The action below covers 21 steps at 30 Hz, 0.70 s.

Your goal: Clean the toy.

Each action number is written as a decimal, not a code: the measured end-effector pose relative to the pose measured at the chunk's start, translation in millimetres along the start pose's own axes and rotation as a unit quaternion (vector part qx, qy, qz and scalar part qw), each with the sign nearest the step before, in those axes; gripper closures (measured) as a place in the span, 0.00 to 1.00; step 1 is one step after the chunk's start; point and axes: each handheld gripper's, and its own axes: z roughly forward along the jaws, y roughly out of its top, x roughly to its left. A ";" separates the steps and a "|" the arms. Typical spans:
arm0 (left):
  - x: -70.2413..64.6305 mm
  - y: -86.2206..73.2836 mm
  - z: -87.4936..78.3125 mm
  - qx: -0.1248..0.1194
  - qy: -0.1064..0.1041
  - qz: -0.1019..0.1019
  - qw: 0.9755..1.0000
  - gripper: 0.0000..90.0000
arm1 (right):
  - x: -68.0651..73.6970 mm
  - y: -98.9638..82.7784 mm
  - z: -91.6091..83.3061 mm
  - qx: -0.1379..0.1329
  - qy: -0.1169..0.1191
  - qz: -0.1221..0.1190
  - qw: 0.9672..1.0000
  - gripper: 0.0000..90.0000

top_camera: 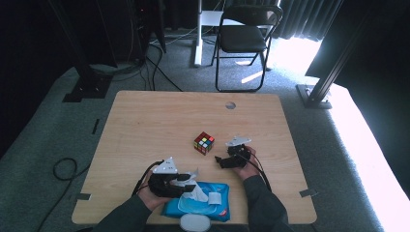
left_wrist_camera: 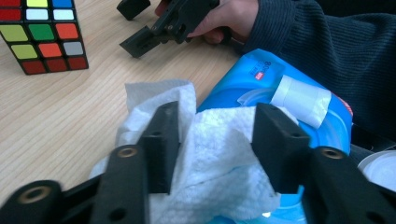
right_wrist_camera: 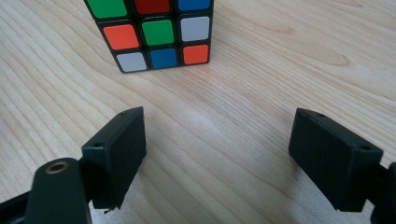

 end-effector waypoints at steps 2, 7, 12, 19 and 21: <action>-0.3 -0.7 0.4 0.002 0.008 0.002 1.000 0.52 | 0.0 0.0 0.0 0.000 0.000 0.000 1.000 0.21; -0.2 -2.8 5.1 0.022 0.030 0.005 0.999 0.56 | 0.0 0.0 0.0 0.000 0.000 0.000 1.000 0.21; -0.9 -2.5 5.9 0.034 0.022 0.014 0.999 0.80 | 0.1 0.0 0.0 0.000 0.000 0.000 1.000 0.21; -0.9 -1.2 2.4 0.023 0.034 0.018 0.999 0.97 | 0.0 0.0 0.0 0.000 0.000 0.000 1.000 0.21; 0.6 -0.4 -0.9 0.014 0.042 0.015 0.999 0.97 | 0.1 0.0 0.0 0.000 0.000 0.001 1.000 0.21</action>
